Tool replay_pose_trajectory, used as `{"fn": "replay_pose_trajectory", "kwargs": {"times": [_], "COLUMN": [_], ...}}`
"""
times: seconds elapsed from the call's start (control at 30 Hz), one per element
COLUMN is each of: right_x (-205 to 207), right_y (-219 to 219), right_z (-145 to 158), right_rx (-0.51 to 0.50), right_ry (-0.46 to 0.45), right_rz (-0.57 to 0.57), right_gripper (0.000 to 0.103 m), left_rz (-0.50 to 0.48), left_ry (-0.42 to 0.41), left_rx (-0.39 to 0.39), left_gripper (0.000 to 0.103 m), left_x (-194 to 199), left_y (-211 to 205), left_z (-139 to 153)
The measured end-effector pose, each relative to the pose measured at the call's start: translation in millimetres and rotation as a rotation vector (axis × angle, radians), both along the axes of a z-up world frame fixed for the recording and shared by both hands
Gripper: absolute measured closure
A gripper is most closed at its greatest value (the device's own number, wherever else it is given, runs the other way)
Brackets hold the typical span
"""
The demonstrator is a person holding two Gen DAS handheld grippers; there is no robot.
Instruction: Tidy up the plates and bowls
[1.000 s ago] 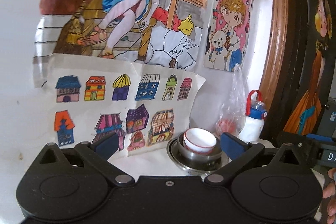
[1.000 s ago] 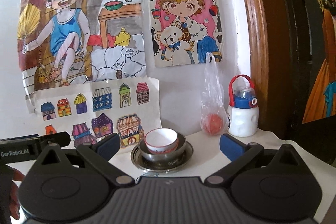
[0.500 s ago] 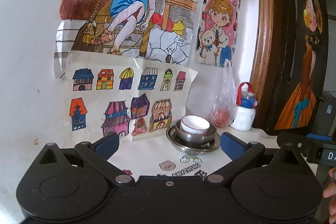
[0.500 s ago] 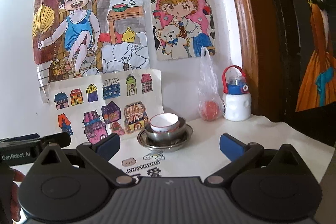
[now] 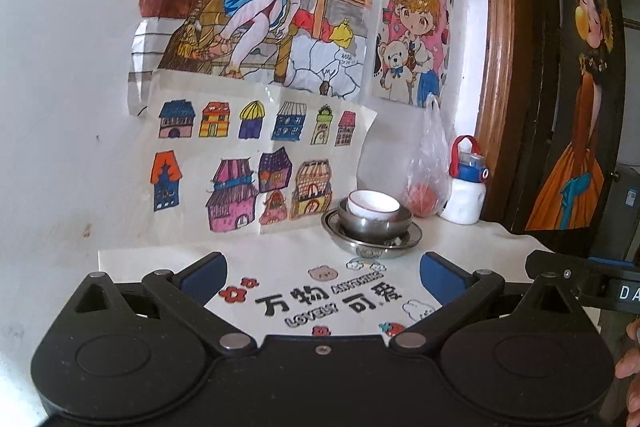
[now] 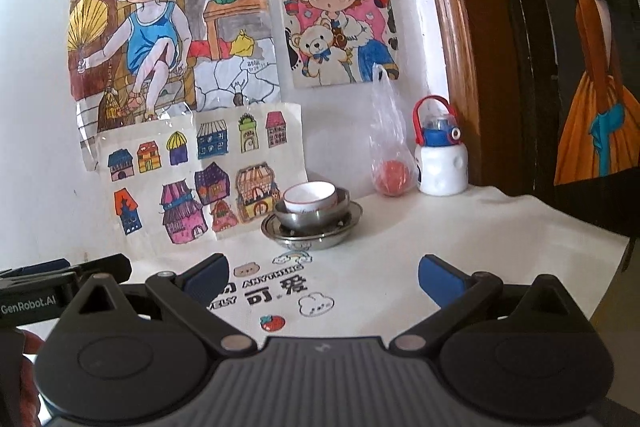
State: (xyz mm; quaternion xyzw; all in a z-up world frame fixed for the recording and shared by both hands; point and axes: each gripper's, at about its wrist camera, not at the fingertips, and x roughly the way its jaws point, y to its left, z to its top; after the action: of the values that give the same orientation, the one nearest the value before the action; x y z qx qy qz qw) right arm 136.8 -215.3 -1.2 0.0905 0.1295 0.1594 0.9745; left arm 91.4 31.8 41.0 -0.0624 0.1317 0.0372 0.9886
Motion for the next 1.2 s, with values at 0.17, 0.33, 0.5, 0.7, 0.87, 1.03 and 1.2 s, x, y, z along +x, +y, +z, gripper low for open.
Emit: {"fn": "replay_pose_trajectory", "kwargs": {"times": [0.17,0.33,0.5,0.7,0.87,1.03,1.2], "right_x": [-2,-3,-2,-3,-3,-2,0], "right_y": [0,-2,-2,-1,1,3,5], "right_z": [-6,-7,-9,-13,-16,-23,-32], "right_rx": [0.000,0.003,0.007,0.008,0.001,0.002,0.011], "right_ry": [0.018,0.018,0.019,0.025,0.027,0.040,0.060], "right_rz": [0.001,-0.004,-0.008,-0.008,-0.007,-0.013,-0.024], "right_gripper": [0.000,0.000,0.000,0.000,0.000,0.000,0.000], "left_rz": [0.004,0.018,0.025,0.032,0.035,0.036,0.035], "left_ry": [0.018,0.028,0.022,0.024,0.030,0.047,0.067], "left_rx": [0.001,0.012,0.018,0.025,0.030,0.026,0.025], "left_gripper": [0.001,0.001,0.001,0.001,0.001,0.001,0.001], "left_x": [-5,-7,-8,-9,-10,-9,-9], "left_y": [0,1,1,0,0,0,2], "left_z": [-10,-17,-19,-22,-28,-34,-40]}}
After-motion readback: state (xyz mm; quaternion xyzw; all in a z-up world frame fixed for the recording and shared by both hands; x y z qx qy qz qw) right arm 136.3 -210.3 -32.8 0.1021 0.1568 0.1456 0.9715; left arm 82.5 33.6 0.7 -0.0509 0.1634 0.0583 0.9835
